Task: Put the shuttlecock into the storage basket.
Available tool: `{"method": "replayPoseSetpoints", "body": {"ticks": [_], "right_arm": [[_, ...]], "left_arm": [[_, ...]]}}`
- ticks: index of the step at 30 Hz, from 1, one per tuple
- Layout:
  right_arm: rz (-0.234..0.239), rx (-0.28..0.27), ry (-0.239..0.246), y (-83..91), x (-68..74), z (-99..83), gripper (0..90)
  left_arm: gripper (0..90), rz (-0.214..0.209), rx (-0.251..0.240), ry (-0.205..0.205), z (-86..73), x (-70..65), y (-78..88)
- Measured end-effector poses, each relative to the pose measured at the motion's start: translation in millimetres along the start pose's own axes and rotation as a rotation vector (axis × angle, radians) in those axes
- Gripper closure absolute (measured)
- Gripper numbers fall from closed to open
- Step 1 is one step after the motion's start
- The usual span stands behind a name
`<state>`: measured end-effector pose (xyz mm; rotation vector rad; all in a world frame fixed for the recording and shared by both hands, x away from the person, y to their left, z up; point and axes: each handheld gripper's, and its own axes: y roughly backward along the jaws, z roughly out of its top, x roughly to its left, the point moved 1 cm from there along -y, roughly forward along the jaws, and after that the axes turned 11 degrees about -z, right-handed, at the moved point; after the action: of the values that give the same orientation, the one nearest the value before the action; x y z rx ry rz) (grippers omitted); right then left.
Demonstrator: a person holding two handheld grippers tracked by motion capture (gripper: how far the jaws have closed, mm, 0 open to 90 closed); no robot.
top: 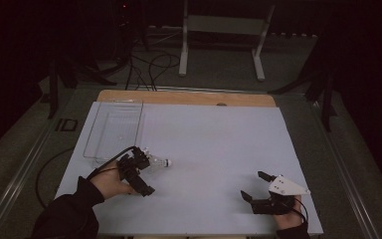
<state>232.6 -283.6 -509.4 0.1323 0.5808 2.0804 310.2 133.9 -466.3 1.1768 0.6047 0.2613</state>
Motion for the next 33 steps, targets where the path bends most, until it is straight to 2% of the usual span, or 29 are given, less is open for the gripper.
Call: {"method": "replayPoseSetpoints", "body": {"ticks": [4,9,11,14,17,27,33], "right_arm": [[-0.001,0.000,-0.001,0.0,-0.2,0.0,9.7],[-0.003,0.001,0.001,0.0,-0.2,-0.1,9.7],[0.000,0.002,-0.001,0.0,0.1,0.0,9.7],[0.002,0.001,0.000,-0.3,-0.2,-0.2,9.7],[0.003,0.000,0.000,-0.3,-0.3,-0.2,9.7],[0.007,0.005,-0.001,-0.5,-0.2,-0.4,9.7],[0.009,0.007,0.001,-0.8,-0.3,-0.6,9.7]], "left_arm": [[8.2,-0.005,0.000,0.009,5.8,5.2,-3.3],[14.7,0.021,0.025,0.004,12.1,10.7,-6.8],[15.5,0.020,0.011,0.015,14.5,13.0,-7.6],[17.5,0.020,0.011,0.011,17.8,15.6,-8.7],[22.4,0.036,0.013,0.016,21.1,17.9,-10.9],[41.9,0.037,0.021,0.034,30.1,28.5,-17.1],[46.4,0.039,0.032,0.025,35.2,31.6,-20.3]]}}
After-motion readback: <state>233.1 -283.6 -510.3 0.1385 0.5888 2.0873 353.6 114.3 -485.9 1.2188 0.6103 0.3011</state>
